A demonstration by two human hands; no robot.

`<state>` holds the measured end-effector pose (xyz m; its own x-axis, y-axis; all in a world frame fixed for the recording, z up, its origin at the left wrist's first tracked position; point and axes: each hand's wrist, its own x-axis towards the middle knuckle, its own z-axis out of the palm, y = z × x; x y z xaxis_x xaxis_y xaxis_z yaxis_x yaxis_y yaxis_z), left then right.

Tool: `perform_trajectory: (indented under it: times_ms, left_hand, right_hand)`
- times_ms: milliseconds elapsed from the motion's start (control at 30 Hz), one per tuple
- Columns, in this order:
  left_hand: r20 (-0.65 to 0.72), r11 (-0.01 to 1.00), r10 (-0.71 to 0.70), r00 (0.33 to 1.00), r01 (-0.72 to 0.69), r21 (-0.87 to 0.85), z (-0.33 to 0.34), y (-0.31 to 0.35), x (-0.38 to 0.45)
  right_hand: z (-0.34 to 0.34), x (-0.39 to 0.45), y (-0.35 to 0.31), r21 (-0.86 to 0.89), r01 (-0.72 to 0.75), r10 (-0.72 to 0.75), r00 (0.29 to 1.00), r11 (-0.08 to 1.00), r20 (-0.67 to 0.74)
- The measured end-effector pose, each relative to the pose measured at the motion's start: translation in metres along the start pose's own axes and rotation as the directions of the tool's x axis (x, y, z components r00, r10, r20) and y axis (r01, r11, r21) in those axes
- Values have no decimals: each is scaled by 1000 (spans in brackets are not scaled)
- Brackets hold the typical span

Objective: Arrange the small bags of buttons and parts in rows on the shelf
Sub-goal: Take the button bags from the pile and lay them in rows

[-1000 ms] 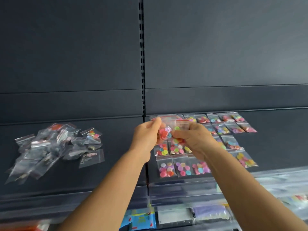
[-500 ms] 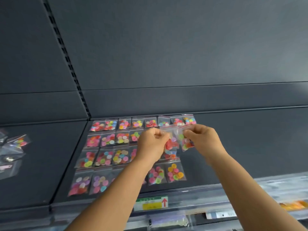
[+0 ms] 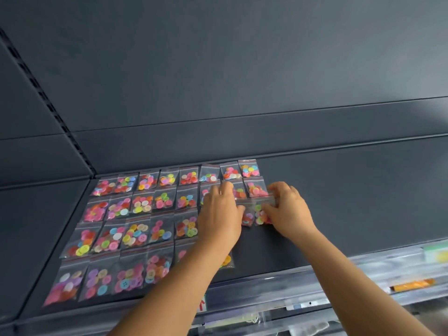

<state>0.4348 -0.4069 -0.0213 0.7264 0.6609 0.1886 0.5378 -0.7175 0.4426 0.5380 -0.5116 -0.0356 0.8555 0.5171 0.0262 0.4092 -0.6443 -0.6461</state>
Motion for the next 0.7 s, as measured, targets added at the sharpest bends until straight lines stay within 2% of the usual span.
perform_trajectory:
  times_ms: [67,133,200,267,433,533,700]
  left_hand:
    - [-6,988,142,990,-141,57,2,-3,-1]
    - [94,954,292,952,-297,39,6,-6,-3]
    - [200,933,348,916,-359,18,10,-9,-6]
    - [235,937,328,915,-347,47,13,-12,-8]
    - [209,946,277,938,-304,111,11,-13,-13]
    - [206,949,273,940,-299,103,10,-11,-14]
    - [213,947,269,939,-298,117,10,-12,-11]
  right_hand:
    - [-5,-1,2,-49,87,-88,996,995,-18]
    - [-9,-4,2,-69,177,-177,984,982,17]
    - [-11,-9,2,-124,265,-251,961,956,117]
    - [-10,-12,3,-170,334,-297,932,927,209]
    - [-10,-13,-3,-116,400,-367,901,909,230]
    - [-10,-14,-6,-73,369,-346,913,927,215]
    - [-10,-14,-9,-122,333,-305,931,935,202]
